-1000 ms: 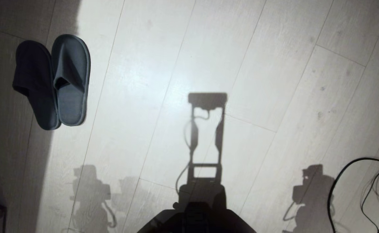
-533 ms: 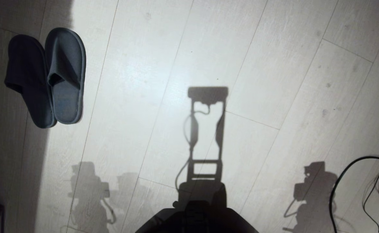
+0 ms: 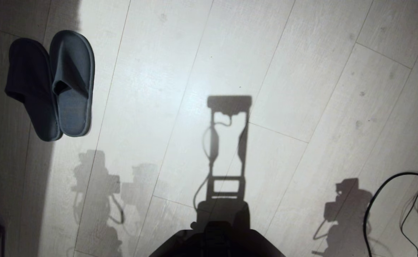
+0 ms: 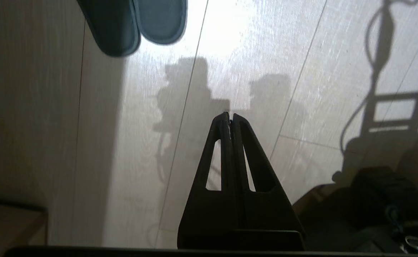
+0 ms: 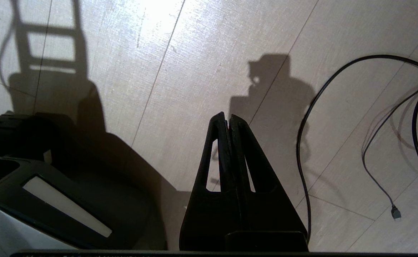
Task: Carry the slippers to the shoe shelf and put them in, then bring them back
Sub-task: Pick up the slippers on the floor
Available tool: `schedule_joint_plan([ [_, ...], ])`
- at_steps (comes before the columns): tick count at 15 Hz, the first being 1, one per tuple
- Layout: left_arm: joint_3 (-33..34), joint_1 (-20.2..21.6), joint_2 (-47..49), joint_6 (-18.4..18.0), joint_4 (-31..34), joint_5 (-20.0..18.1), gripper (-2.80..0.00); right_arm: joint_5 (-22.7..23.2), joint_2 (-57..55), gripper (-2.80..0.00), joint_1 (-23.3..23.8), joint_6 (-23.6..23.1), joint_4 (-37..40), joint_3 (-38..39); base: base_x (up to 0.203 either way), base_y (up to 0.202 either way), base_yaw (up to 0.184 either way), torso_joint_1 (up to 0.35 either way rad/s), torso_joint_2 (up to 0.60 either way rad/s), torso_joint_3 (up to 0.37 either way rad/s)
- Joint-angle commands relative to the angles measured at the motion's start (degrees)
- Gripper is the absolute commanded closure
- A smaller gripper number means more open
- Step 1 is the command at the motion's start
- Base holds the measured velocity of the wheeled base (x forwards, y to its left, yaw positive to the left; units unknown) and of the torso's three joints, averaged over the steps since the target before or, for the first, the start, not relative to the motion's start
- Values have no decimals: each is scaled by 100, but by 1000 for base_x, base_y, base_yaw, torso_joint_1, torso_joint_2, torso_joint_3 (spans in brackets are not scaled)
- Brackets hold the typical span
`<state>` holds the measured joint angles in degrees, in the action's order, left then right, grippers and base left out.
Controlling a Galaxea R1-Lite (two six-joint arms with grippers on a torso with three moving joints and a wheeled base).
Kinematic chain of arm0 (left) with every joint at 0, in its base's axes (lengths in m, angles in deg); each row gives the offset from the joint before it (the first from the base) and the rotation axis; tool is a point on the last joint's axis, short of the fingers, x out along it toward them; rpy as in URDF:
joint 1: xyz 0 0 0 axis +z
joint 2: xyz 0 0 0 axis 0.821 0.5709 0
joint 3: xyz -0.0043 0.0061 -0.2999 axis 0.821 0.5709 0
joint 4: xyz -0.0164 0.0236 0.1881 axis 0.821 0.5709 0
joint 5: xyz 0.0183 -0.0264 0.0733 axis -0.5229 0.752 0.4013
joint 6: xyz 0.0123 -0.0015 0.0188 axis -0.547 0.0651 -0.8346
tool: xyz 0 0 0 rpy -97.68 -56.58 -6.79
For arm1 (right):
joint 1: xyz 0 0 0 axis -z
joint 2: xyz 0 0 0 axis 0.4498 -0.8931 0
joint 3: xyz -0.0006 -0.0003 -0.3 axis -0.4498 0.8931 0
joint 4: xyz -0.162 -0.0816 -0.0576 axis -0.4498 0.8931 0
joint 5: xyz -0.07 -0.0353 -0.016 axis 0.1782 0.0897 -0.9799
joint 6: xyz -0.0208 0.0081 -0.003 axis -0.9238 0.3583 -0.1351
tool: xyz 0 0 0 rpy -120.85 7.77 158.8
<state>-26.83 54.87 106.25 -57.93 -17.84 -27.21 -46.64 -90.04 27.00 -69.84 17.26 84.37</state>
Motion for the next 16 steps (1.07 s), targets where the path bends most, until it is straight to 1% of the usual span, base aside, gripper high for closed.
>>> schedule_joint_plan([
  [1, -441, -33, 1861, -112, -831, -12, 0, 0, 7, 0, 0, -3, 0, 1, 0, 0, 0, 0, 0, 0],
  [3, -858, -73, 2855, -180, -1385, -25, 0, 0, 7, 0, 0, -3, 0, 0, 0, 0, 0, 0, 0, 0],
  [4, -1129, -183, 3253, -180, -1603, -30, 0, 0, 7, 0, 0, -3, 0, 0, 0, 0, 0, 0, 0, 0],
  [5, -1403, -325, 3589, -153, -1756, -33, 0, 0, 7, 0, 0, -3, 0, 0, 0, 0, 0, 0, 0, 0],
  [7, -1711, -431, 4128, -165, -2046, -35, 0, 0, 7, 0, 0, -11, 0, 0, 0, 0, 0, 0, 0, 0],
  [10, -2008, -410, 5091, -346, -3121, -21, 0, 0, 7, 0, 0, -11, 0, 0, 0, 0, 0, 0, 0, 0],
  [11, -2131, -366, 5372, -452, -3422, -20, 0, 0, 7, 0, 0, -11, 0, 0, 0, 0, 0, 0, 0, 0],
  [12, -2276, -308, 5617, -564, -3561, -22, 0, 0, 7, 0, 0, -11, 0, 0, 0, 0, 0, 0, 0, 0],
  [14, -2655, -78, 6007, -651, -3642, -52, 0, -9, 7, 0, 0, -11, 0, 0, 0, 0, 0, 0, 0, 0],
  [15, -2819, 171, 6141, -681, -3655, -250, 0, -9, 7, 0, 0, -11, 0, 0, 0, 0, 0, 0, 0, 0],
  [16, -2908, 480, 6242, -708, -3657, -682, 0, -9, 7, 0, 0, -11, 0, 0, 0, 0, 0, 0, 0, 0],
])
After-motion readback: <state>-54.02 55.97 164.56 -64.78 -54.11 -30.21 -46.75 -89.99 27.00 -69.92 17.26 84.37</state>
